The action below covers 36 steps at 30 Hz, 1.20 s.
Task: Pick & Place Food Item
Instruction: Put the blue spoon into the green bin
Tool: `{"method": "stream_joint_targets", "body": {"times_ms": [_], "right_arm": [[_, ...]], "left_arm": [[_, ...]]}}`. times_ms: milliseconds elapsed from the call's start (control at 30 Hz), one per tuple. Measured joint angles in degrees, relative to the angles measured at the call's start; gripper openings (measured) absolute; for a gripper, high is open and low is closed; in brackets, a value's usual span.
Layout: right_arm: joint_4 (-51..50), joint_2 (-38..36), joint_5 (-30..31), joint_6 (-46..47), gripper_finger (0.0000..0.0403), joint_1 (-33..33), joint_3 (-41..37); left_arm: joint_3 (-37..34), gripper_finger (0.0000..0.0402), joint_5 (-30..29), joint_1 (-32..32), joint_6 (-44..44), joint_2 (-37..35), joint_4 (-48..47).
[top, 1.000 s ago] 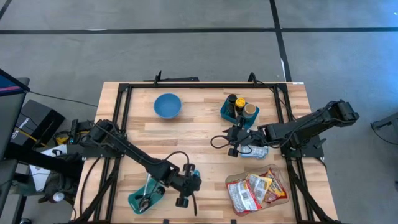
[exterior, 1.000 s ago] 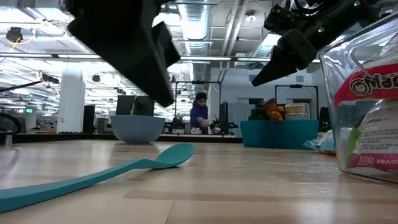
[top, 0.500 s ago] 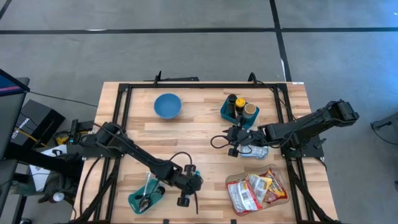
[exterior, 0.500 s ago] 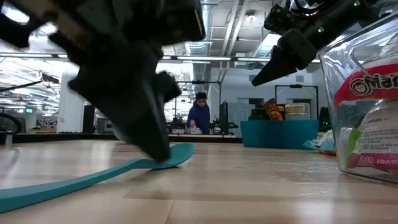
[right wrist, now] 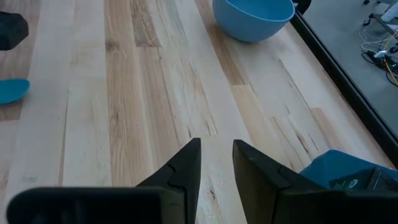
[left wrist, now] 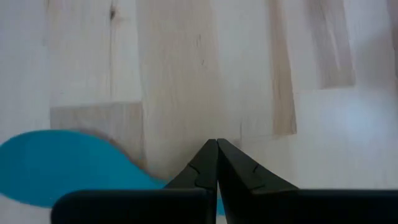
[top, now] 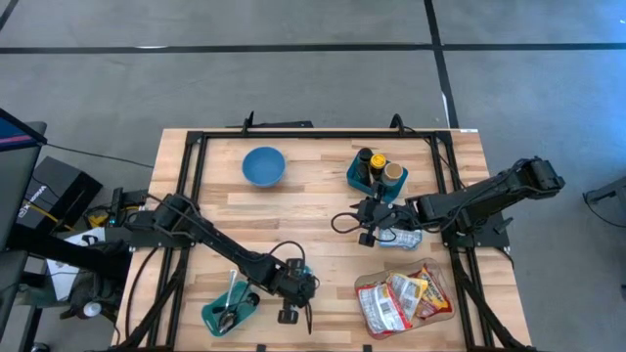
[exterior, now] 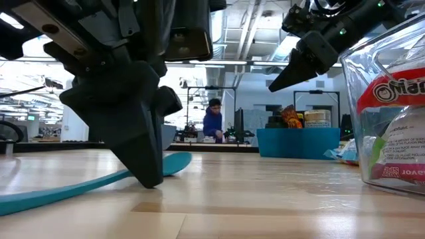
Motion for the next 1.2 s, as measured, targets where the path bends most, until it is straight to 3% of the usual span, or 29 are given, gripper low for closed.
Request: {"method": "stream_joint_targets", "body": {"times_ms": [533,833,1033,1200], "right_arm": [[0.0,0.0,0.0,0.0,0.0087,0.0,0.0],[-0.2,0.0,0.0,0.0,0.0087,0.0,0.0],[0.0,0.0,0.0,0.0,0.0087,0.0,0.0],[-0.2,0.0,0.0,0.0,0.0087,0.0,0.0]], "left_arm": [[0.0,0.0,0.2,2.6,-5.8,-0.2,-2.1],[-0.3,0.0,-2.4,3.8,-11.3,-3.8,-10.3],[-0.2,0.0,-5.4,4.6,-16.1,-7.7,-16.3],[-0.1,0.0,-5.9,5.6,-24.8,-10.4,-15.6]]}}
